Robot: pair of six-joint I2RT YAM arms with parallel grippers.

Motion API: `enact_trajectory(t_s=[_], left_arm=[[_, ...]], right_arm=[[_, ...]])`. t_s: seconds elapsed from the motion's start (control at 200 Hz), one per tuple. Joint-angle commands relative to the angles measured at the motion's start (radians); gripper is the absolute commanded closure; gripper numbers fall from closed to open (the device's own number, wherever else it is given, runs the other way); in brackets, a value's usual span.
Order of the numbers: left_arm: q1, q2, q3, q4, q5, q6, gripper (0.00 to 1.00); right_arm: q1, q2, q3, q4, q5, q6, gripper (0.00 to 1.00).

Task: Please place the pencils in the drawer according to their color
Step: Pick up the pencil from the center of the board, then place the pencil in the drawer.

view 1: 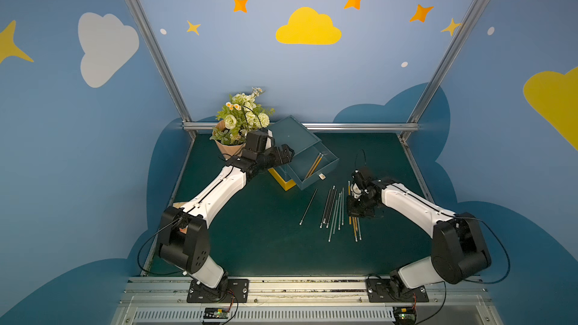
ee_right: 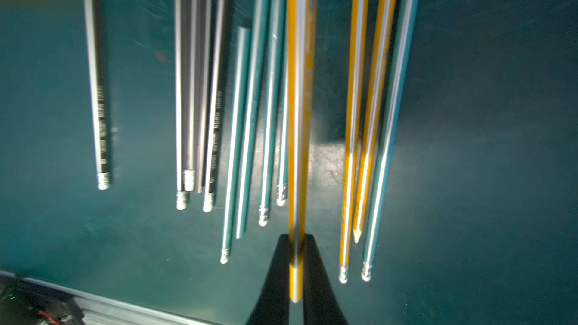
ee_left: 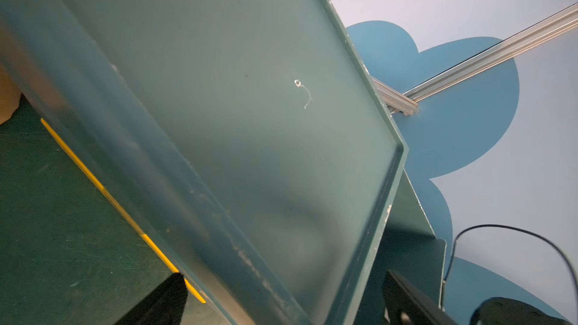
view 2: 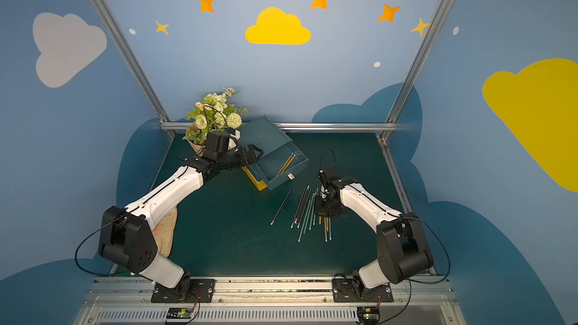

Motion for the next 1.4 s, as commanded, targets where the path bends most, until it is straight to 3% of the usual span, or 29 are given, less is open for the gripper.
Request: enact_trajectory(t_s=[0.0, 0.24, 0.42, 0.621, 0.901, 1.397], left_arm=[[-0.004, 0.016, 0.027, 0.002, 0.009, 0.001, 0.00], [-0.007, 0.020, 0.029, 0.008, 0.012, 0.001, 0.00], [-0.006, 0.021, 0.029, 0.010, 0.012, 0.000, 0.00], [-0.008, 0.023, 0.031, 0.013, 0.009, 0.000, 0.00], [-0.006, 0.013, 0.035, 0.002, -0.003, 0.011, 0.00], [-0.006, 0.012, 0.030, 0.010, 0.003, 0.008, 0.00]], right_arm=[[-0.024, -0.068, 0.041, -0.086, -0.019, 0.032, 1.00], [-0.081, -0.202, 0.168, -0.160, -0.011, 0.075, 1.00], [-0.082, -0.255, 0.269, -0.049, -0.037, 0.095, 1.00], [-0.033, -0.129, 0.438, 0.040, -0.112, 0.188, 1.00], [0.099, 0.080, 0.608, 0.164, -0.093, 0.282, 1.00], [0.211, 0.264, 0.641, 0.250, -0.080, 0.352, 1.00]])
